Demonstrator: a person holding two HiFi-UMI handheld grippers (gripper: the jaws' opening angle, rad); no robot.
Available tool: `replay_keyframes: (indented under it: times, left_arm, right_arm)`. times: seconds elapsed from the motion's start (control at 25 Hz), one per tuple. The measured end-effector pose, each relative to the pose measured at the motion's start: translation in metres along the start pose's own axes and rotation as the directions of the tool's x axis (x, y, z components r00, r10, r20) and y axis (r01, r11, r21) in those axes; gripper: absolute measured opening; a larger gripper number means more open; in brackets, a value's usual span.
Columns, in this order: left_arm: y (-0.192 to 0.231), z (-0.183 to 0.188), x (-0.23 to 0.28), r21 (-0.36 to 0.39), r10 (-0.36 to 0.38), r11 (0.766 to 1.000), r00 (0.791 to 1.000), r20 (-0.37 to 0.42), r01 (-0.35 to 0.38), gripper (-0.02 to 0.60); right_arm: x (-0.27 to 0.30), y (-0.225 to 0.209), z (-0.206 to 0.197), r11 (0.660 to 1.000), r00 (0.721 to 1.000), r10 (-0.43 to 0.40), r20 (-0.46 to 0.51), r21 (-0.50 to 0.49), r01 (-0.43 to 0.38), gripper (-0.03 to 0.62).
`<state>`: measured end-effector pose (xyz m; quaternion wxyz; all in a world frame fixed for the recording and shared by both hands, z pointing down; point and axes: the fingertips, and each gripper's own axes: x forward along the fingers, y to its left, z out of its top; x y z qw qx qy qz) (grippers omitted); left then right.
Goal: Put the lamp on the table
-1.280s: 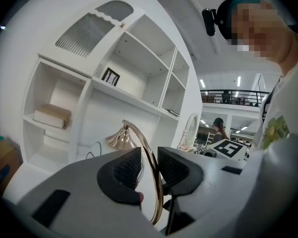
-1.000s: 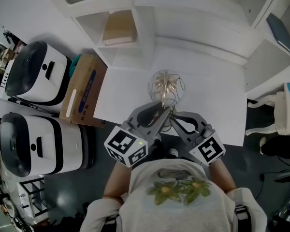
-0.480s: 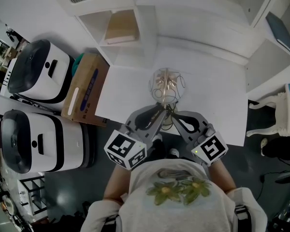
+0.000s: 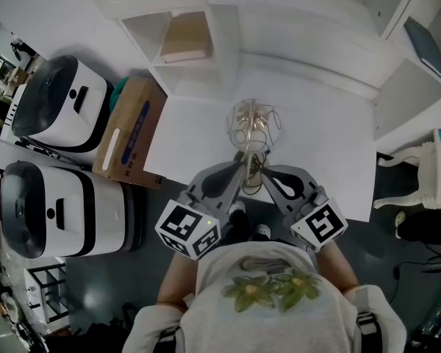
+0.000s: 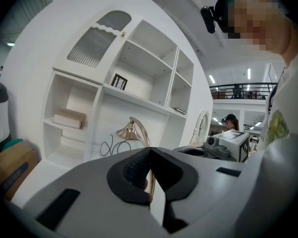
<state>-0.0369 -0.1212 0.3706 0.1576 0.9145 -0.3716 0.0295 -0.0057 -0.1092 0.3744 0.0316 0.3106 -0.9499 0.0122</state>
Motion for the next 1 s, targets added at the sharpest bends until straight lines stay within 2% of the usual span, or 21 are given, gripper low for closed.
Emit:
replay_keyframes:
  times: [0.44, 1.0]
  left_arm:
    - [0.005, -0.008, -0.011, -0.014, 0.053, 0.998, 0.999, -0.012, -0.053, 0.029]
    - [0.004, -0.013, -0.013, -0.017, 0.057, 0.998, 0.998, -0.029, -0.057, 0.029]
  right_arm:
    - [0.000, 0.003, -0.003, 1.000, 1.000, 0.003, -0.010, 0.005, -0.002, 0.031]
    - [0.003, 0.007, -0.005, 1.000, 0.999, 0.023, -0.024, -0.003, -0.023, 0.031]
